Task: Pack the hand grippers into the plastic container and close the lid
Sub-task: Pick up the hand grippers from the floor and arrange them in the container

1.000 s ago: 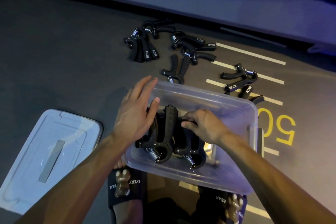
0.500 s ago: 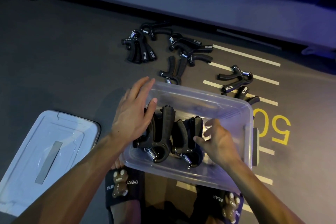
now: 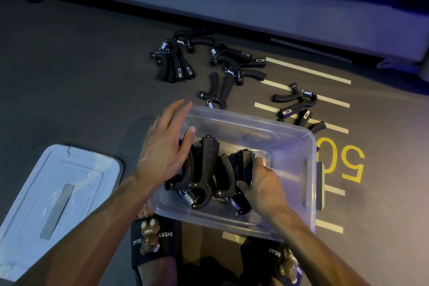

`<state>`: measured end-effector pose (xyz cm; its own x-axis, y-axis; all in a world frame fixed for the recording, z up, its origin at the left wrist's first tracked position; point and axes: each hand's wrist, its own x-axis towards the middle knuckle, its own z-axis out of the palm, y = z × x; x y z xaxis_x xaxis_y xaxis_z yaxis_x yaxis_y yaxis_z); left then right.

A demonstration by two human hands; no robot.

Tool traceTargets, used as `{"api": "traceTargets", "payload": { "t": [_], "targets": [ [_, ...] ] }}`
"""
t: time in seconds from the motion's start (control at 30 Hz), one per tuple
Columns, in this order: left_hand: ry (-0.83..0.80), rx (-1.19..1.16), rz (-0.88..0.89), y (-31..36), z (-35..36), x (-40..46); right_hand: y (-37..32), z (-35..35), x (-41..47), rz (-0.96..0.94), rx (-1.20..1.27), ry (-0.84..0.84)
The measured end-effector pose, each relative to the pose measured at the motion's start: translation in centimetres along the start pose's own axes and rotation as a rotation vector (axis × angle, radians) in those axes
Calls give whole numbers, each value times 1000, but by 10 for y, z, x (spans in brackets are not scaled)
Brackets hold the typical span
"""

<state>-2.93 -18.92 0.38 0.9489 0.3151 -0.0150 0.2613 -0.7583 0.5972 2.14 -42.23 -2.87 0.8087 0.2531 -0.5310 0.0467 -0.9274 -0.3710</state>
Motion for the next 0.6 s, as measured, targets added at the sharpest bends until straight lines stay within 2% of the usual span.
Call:
{"api": "traceTargets", "payload": {
  "t": [0.27,0.37,0.47,0.53,0.6],
  "targets": [
    [24,-46,32,-3,1,0,3,-23,1,22,156,-95],
    [32,-62,31,-3,1,2,-15,-50,5,-159,188,19],
    [85,-121,17,-5,-2,11,-43,-78,12,-356,381,101],
    [115,-196,-22,-10,-6,23,-60,-94,23,-436,443,144],
    [67,-242,-108,-18,-9,43,-71,-104,40,-478,425,197]
  ]
}}
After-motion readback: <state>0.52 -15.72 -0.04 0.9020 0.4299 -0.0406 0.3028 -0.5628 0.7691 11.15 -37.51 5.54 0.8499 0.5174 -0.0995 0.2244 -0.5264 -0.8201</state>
